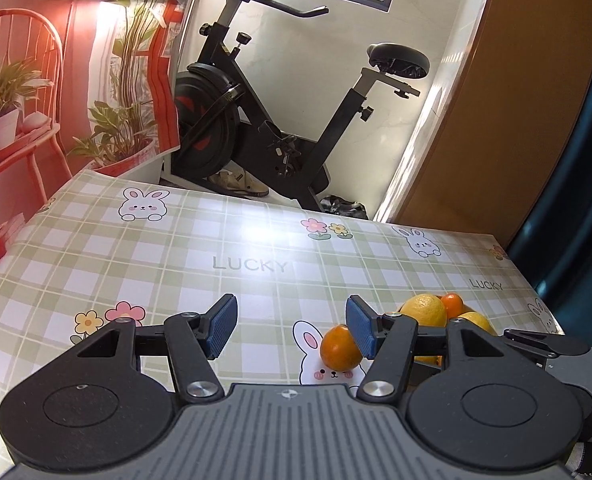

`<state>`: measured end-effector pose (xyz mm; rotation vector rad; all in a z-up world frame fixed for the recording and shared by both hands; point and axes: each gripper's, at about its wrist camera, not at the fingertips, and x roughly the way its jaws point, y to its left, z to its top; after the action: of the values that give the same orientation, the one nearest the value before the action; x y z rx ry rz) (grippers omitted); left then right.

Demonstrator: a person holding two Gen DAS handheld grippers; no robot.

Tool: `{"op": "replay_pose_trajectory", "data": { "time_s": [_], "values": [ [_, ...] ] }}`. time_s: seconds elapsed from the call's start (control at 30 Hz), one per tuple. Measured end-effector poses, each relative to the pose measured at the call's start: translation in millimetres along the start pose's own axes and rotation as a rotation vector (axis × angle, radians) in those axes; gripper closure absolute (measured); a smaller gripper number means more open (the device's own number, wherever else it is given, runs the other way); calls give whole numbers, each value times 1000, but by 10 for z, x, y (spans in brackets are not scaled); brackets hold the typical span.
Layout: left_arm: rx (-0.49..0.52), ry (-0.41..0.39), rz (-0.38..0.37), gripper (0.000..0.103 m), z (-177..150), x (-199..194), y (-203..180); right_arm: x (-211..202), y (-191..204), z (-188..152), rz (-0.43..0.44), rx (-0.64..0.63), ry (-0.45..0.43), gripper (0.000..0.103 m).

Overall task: Organize fruits
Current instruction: 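Move the left tool to the orange on the bunny print, then close the left tool's fingers around the orange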

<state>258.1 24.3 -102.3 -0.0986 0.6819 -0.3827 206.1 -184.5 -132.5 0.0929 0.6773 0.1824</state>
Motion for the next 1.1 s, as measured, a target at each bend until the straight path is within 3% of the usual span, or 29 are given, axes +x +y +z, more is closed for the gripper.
{"op": "replay_pose_trajectory", "data": {
  "time_s": [0.3, 1.1],
  "values": [
    [-12, 45, -14, 40, 10, 161, 79, 141, 14, 24, 9, -27, 19, 54],
    [-9, 250, -227, 45, -147, 975, 67, 793, 85, 32, 41, -74, 109, 54]
  ]
}}
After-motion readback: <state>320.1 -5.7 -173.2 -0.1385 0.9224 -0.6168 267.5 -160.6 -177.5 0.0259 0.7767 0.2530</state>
